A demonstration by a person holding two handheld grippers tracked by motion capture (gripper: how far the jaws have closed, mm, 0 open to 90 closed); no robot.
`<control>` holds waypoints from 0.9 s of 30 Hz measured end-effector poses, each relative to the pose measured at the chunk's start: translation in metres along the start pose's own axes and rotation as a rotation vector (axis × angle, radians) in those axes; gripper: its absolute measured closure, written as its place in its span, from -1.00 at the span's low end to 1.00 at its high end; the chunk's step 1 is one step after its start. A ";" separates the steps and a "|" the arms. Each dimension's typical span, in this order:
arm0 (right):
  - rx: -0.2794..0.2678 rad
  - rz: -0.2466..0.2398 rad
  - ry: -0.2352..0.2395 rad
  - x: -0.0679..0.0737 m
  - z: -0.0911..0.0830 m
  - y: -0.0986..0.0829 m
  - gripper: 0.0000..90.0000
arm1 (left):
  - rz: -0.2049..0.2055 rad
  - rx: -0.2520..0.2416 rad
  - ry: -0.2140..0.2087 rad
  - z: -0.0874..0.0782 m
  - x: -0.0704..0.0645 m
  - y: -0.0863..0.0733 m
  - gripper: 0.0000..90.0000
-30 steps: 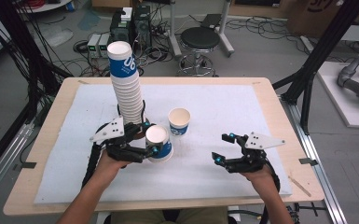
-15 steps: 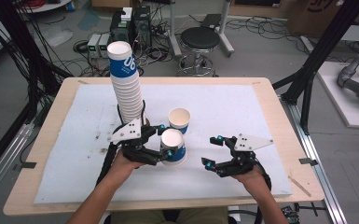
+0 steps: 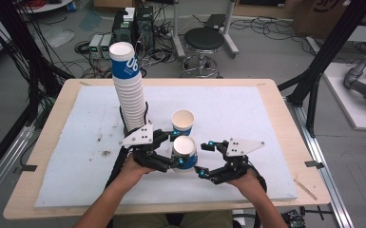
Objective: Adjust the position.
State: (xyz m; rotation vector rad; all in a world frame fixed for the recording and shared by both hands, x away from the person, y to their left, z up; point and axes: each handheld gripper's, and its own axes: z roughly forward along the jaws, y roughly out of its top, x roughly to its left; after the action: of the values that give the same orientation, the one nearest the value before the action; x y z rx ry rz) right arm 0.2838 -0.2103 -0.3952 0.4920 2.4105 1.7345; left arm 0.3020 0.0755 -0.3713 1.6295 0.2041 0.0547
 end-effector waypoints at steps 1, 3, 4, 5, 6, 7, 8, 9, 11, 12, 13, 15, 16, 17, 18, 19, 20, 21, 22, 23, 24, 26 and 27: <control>0.002 0.003 0.006 0.000 0.001 0.000 -0.56 | 0.000 0.000 0.000 0.000 0.000 0.000 -0.34; 0.000 0.001 0.018 0.002 0.002 0.000 -0.56 | 0.004 0.006 -0.015 0.003 -0.002 0.000 -0.34; -0.001 -0.002 0.021 0.002 0.003 0.000 -0.56 | 0.004 0.007 -0.017 0.004 -0.002 0.000 -0.34; -0.003 -0.003 0.030 0.002 0.003 0.000 -0.56 | 0.003 0.009 -0.019 0.005 -0.002 0.000 -0.34; -0.006 -0.004 0.030 0.003 0.004 0.001 -0.56 | 0.002 0.009 -0.022 0.006 -0.002 0.000 -0.33; -0.004 -0.002 0.037 0.003 0.004 0.001 -0.56 | 0.005 0.010 -0.024 0.006 -0.002 0.000 -0.33; -0.004 -0.005 0.041 0.004 0.005 0.001 -0.56 | 0.005 0.010 -0.027 0.007 -0.003 0.000 -0.33; -0.002 -0.007 0.043 0.004 0.006 0.001 -0.56 | 0.004 0.010 -0.029 0.008 -0.003 0.000 -0.33; -0.001 -0.007 0.050 0.004 0.007 0.001 -0.59 | 0.007 0.012 -0.031 0.010 -0.004 0.000 -0.33; 0.002 -0.007 0.050 0.004 0.008 0.001 -0.59 | 0.007 0.012 -0.031 0.011 -0.004 0.001 -0.33; 0.003 -0.006 0.051 0.004 0.009 0.001 -0.59 | 0.010 0.014 -0.033 0.012 -0.004 0.001 -0.33; 0.001 -0.007 0.058 0.005 0.010 0.001 -0.59 | 0.008 0.013 -0.038 0.013 -0.004 0.001 -0.33; 0.005 -0.006 0.058 0.005 0.011 0.001 -0.59 | 0.010 0.015 -0.038 0.014 -0.004 0.001 -0.33; 0.006 -0.008 0.066 0.006 0.011 0.001 -0.59 | 0.011 0.013 -0.041 0.014 -0.004 0.001 -0.33; 0.004 -0.013 0.069 0.006 0.012 0.000 -0.59 | 0.012 0.008 -0.042 0.014 -0.005 0.002 -0.33; 0.001 -0.018 0.067 0.006 0.012 0.000 -0.59 | 0.021 0.006 -0.042 0.015 -0.006 0.002 -0.33; 0.000 -0.018 0.067 0.006 0.012 0.000 -0.59 | 0.023 0.002 -0.045 0.015 -0.006 0.003 -0.33; 0.001 -0.020 0.064 0.006 0.012 0.000 -0.59 | 0.024 -0.007 -0.046 0.015 -0.007 0.003 -0.33; 0.002 -0.023 0.064 0.006 0.011 0.000 -0.59 | 0.027 -0.007 -0.047 0.015 -0.007 0.004 -0.33; 0.006 -0.020 0.066 0.006 0.011 0.000 -0.59 | 0.025 -0.010 -0.048 0.015 -0.007 0.004 -0.33; 0.007 -0.020 0.068 0.006 0.012 0.000 -0.59 | 0.025 -0.010 -0.048 0.015 -0.007 0.004 -0.33; 0.009 -0.023 0.068 0.007 0.012 0.000 -0.59 | 0.025 -0.015 -0.054 0.015 -0.007 0.004 -0.33; 0.009 -0.027 0.067 0.007 0.013 0.000 -0.59 | 0.028 -0.014 -0.054 0.015 -0.007 0.004 -0.33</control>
State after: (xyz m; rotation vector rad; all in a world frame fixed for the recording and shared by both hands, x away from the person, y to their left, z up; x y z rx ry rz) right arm 0.2811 -0.1966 -0.3989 0.4073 2.4592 1.7570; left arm 0.2980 0.0597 -0.3674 1.6179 0.1393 0.0335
